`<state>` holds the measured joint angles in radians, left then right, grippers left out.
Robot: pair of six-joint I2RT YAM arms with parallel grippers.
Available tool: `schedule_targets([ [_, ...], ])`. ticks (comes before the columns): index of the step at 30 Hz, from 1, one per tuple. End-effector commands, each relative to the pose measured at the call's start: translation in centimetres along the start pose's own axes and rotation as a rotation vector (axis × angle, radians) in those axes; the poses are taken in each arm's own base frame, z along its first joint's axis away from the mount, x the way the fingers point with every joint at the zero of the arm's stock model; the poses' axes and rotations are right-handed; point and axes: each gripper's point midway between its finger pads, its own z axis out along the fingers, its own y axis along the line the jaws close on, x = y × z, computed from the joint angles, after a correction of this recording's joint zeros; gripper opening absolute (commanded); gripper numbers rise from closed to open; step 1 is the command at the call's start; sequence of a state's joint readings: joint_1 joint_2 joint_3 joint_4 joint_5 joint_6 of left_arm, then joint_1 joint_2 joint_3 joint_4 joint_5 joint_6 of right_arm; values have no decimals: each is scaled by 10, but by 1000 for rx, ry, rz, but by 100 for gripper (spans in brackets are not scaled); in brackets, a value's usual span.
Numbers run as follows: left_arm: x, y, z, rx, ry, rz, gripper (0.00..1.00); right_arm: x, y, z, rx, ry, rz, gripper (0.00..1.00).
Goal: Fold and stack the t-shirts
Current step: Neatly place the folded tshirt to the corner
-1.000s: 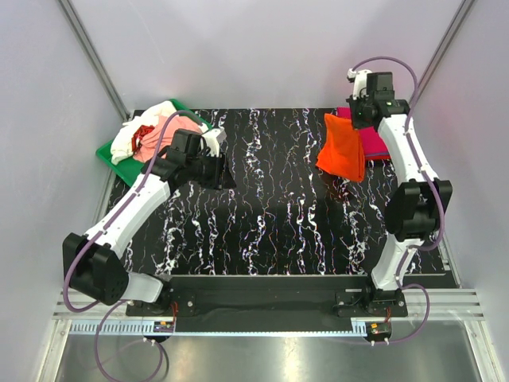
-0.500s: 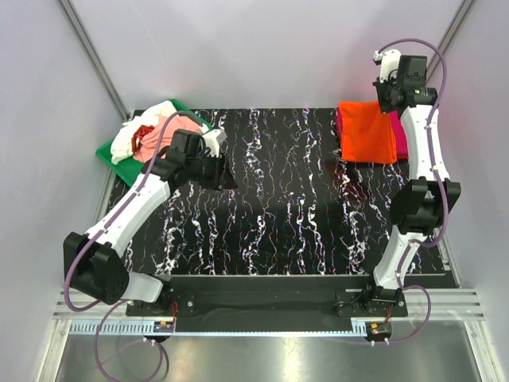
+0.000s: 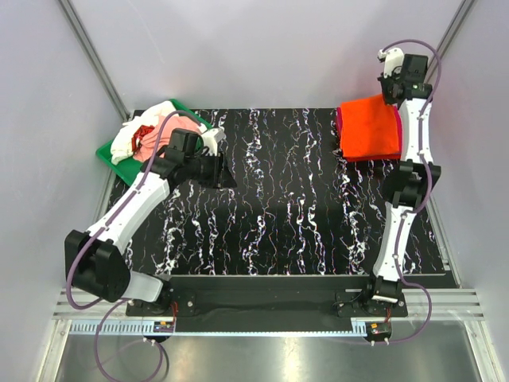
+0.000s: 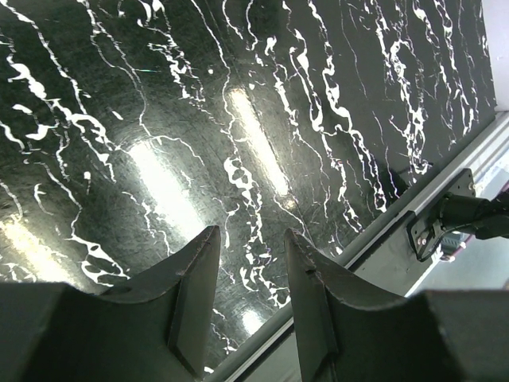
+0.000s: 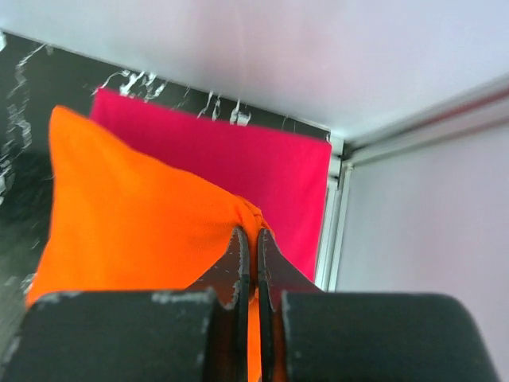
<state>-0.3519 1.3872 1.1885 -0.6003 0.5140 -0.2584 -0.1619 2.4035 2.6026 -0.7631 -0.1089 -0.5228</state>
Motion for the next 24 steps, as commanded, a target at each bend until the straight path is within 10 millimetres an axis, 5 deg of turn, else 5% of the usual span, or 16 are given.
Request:
schedule_targets([
  [1,-3,-4,6,48,-5,-4,44,-30,-16,15,43,-130,-58,0],
  [9,0,0,10,42,7,-13,43,-27,-23,52,88,-198,-75,0],
  [17,1,1,11,40,9,-15,44,-22,-29,69,101,-238,-67,1],
  [20,0,2,12,34,7,-15,44,-21,-32,73,112,-251,-22,17],
  [21,0,3,12,29,7,-14,44,-21,-34,72,115,-254,6,43],
  [24,0,6,13,17,8,-16,45,-28,-38,59,136,-254,48,76],
])
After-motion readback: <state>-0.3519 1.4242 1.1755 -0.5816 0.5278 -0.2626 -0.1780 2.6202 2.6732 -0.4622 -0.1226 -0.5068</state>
